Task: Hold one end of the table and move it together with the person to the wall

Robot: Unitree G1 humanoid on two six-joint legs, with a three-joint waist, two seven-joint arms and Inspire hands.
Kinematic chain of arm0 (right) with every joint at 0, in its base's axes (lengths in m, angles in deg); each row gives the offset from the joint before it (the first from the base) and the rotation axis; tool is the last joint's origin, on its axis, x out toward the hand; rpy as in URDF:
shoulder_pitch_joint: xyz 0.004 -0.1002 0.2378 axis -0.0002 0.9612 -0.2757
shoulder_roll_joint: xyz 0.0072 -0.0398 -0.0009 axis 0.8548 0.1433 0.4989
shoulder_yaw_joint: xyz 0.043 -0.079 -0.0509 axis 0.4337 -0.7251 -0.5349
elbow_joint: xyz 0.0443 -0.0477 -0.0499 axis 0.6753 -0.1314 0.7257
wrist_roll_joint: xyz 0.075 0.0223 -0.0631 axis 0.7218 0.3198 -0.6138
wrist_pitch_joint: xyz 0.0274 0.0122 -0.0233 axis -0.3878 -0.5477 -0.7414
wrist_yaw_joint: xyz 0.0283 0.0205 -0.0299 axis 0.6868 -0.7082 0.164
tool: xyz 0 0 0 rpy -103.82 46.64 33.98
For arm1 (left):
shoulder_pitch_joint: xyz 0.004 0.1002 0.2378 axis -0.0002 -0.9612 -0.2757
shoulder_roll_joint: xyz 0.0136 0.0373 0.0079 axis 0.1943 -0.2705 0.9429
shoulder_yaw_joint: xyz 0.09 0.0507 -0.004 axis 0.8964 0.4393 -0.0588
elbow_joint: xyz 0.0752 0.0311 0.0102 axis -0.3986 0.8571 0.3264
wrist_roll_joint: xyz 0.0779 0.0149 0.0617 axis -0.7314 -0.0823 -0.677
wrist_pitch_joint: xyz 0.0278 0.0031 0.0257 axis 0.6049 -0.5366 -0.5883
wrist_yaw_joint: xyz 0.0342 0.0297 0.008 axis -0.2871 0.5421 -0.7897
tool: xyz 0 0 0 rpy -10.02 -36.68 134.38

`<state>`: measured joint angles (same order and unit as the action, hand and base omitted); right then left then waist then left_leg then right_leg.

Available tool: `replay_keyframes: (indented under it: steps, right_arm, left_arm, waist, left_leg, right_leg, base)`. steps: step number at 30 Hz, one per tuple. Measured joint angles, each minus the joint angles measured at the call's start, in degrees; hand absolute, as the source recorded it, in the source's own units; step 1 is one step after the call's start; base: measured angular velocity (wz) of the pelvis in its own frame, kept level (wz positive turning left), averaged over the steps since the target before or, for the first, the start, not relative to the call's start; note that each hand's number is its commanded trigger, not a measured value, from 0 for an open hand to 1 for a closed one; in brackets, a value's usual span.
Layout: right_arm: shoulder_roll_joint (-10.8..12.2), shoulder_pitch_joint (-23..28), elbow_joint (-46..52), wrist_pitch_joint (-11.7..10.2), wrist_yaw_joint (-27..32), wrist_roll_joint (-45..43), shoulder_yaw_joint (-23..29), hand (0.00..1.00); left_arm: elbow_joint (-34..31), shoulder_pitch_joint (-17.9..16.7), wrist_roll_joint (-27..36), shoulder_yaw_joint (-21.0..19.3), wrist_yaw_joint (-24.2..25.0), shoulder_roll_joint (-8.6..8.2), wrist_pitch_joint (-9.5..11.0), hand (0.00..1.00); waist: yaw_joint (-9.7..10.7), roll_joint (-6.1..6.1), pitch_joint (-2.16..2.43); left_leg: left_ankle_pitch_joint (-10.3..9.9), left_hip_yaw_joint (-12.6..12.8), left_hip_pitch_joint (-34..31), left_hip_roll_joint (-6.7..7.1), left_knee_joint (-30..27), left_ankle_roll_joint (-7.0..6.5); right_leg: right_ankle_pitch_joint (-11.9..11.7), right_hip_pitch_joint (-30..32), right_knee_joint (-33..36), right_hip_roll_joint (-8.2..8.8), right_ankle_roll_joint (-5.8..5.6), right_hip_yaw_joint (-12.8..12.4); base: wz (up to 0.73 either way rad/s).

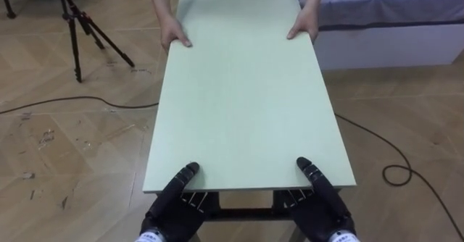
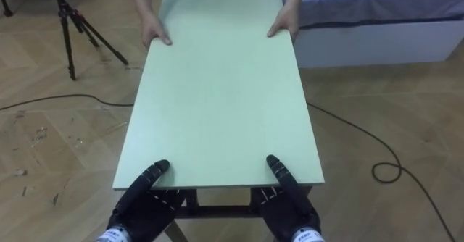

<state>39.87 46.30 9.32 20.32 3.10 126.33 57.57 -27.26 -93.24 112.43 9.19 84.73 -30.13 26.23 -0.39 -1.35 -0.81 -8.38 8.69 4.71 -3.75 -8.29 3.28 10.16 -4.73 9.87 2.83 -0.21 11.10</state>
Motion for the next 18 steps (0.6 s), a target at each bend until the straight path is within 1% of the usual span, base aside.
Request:
replay_keyframes:
  steps: [4,9,11,14,15,18]
  right_arm:
    - [0.0,0.0,0.0,0.0,0.0,-0.2,0.1,1.00]
    - [0.2,-0.1,0.0,0.0,0.0,-0.5,0.4,1.00]
    - [0.1,-0.4,0.0,0.0,0.0,-0.5,0.5,1.00]
    - [0.3,-1.1,0.1,0.0,0.0,-0.4,0.7,1.00]
    - [0.6,-1.2,0.2,-0.1,0.0,-0.3,1.1,1.00]
    - [0.7,-1.3,1.0,0.0,0.8,-0.4,1.1,1.00]
  left_arm:
    - [0.1,0.0,-0.4,0.0,0.1,-0.15,0.0,1.00]
    - [2.6,0.3,-2.0,-0.1,3.8,-0.53,0.1,1.00]
    - [3.9,0.8,-2.1,-0.1,5.4,-0.63,0.1,1.00]
    - [4.5,1.6,-2.2,-0.1,6.5,-0.91,0.3,1.00]
    - [4.4,1.6,-2.2,-0.1,6.7,-1.15,0.4,1.00]
    - [4.0,1.6,-2.2,-0.1,6.7,-1.51,1.2,1.00]
  waist:
    - [0.0,-0.19,0.12]
    - [0.1,-0.54,0.35]
    - [0.1,-0.58,0.37]
    - [0.1,-0.67,0.42]
    - [0.1,-0.69,0.42]
    - [0.2,-0.68,0.39]
  left_leg:
    - [0.0,0.0,-0.1,0.00,0.0,0.00]
    - [0.0,0.0,-0.1,0.03,0.0,0.00]
    - [0.0,0.0,-0.1,0.03,0.0,0.00]
    - [0.0,0.0,-0.1,0.03,0.0,-0.01]
    - [0.0,0.0,-0.1,0.03,0.0,-0.01]
    - [0.0,0.0,-0.1,0.03,0.0,-0.01]
  right_leg:
    - [0.0,0.0,0.0,0.00,0.00,0.1]
    - [0.0,0.0,0.0,0.04,0.00,0.2]
    - [0.0,-0.1,0.0,0.04,0.00,0.2]
    - [0.0,-0.2,0.0,0.04,0.00,0.2]
    - [0.0,-0.2,0.0,0.04,0.00,0.2]
    - [0.0,-0.2,0.0,0.04,-0.01,0.2]
  base:
    - [0.00]
    - [0.00]
    - [0.00]
    - [0.00]
    - [0.00]
    - [0.00]
